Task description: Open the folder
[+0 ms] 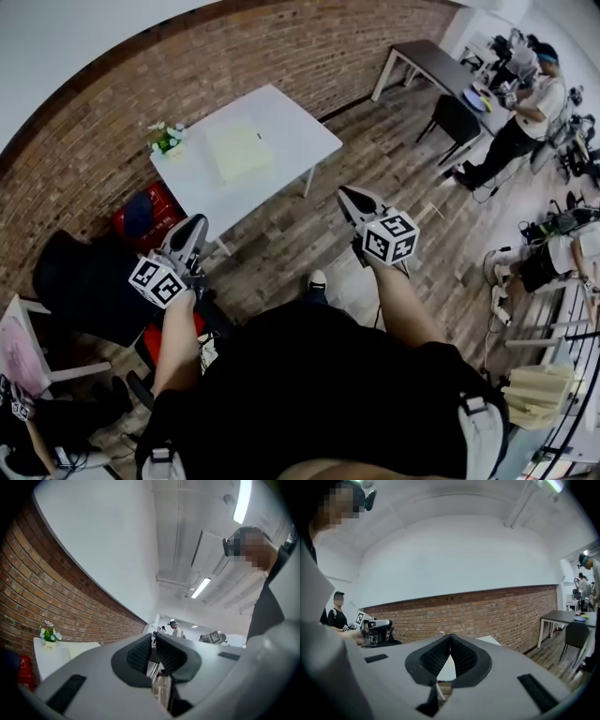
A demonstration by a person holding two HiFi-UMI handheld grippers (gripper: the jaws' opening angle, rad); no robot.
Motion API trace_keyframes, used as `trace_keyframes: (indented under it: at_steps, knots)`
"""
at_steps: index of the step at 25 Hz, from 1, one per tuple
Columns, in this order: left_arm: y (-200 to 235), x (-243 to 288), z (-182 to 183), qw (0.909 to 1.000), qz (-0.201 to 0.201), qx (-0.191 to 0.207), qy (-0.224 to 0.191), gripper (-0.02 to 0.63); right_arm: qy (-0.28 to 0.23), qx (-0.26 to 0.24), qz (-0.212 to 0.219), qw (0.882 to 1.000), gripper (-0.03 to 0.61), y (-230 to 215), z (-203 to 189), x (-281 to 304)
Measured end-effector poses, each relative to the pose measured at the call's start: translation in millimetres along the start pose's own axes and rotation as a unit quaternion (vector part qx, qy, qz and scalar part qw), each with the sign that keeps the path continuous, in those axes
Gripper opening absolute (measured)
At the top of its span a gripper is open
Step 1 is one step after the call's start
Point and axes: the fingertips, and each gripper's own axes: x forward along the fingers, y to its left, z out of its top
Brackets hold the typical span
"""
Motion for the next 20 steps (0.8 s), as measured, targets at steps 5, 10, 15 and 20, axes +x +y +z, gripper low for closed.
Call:
trace_keyframes:
  at_steps: [5,10,15,20]
  knots:
    - [12,26,-2,0.9994,0.018,0.024,0.019,0.037,0.005,0.006,0.008,1.000,0.028,-23,-1,25]
    - [27,58,-7,0.9974,0.040,0.048,0.037,0.037,0.017,0.009,0.021,1.000,0.027,-50,-7,53]
    - [44,102,-15,0.9942,0.057,0.074,0.052,0.037,0.017,0.003,0.028,0.999,0.028,-90,1,78]
    - [65,145,-15,0.9926,0.083,0.072,0.051,0.037,0.027,-0.006,0.038,0.999,0.028,-132,8,102]
